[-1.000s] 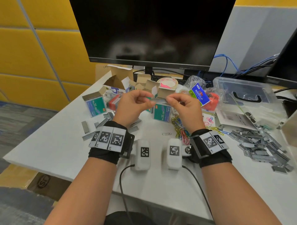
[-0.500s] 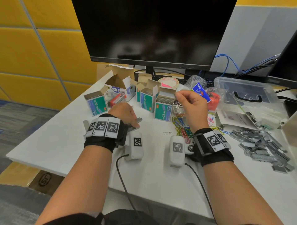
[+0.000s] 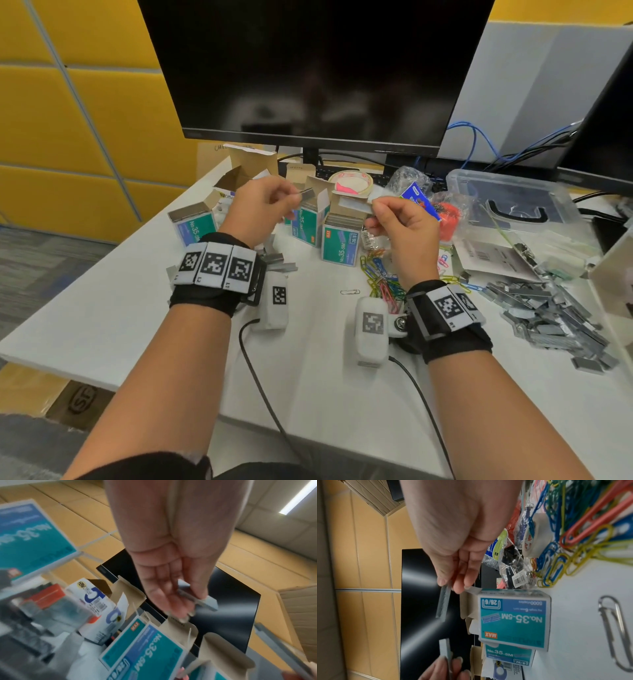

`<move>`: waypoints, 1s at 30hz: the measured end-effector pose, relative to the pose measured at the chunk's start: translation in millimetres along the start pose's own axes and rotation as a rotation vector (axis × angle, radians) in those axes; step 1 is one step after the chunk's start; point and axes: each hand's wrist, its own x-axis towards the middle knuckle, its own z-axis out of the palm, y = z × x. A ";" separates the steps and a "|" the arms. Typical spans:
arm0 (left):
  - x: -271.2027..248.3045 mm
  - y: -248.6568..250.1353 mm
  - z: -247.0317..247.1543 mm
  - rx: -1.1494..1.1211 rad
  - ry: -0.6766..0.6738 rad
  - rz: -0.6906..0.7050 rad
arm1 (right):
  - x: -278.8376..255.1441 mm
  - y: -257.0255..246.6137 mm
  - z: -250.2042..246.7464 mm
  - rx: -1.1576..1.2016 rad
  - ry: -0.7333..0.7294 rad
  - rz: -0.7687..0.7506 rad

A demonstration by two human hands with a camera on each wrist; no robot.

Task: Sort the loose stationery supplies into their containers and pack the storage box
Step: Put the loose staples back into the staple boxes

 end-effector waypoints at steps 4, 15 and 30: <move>0.8 -5.4 14.3 -0.241 -0.041 0.079 | 2.4 -0.6 -1.0 0.068 0.064 -0.014; 5.3 -11.4 41.0 -0.478 -0.070 0.089 | 6.2 1.1 -1.6 0.055 0.002 0.007; 3.0 -8.8 57.0 -0.514 -0.047 0.118 | 1.2 -2.8 6.3 0.046 -0.058 0.041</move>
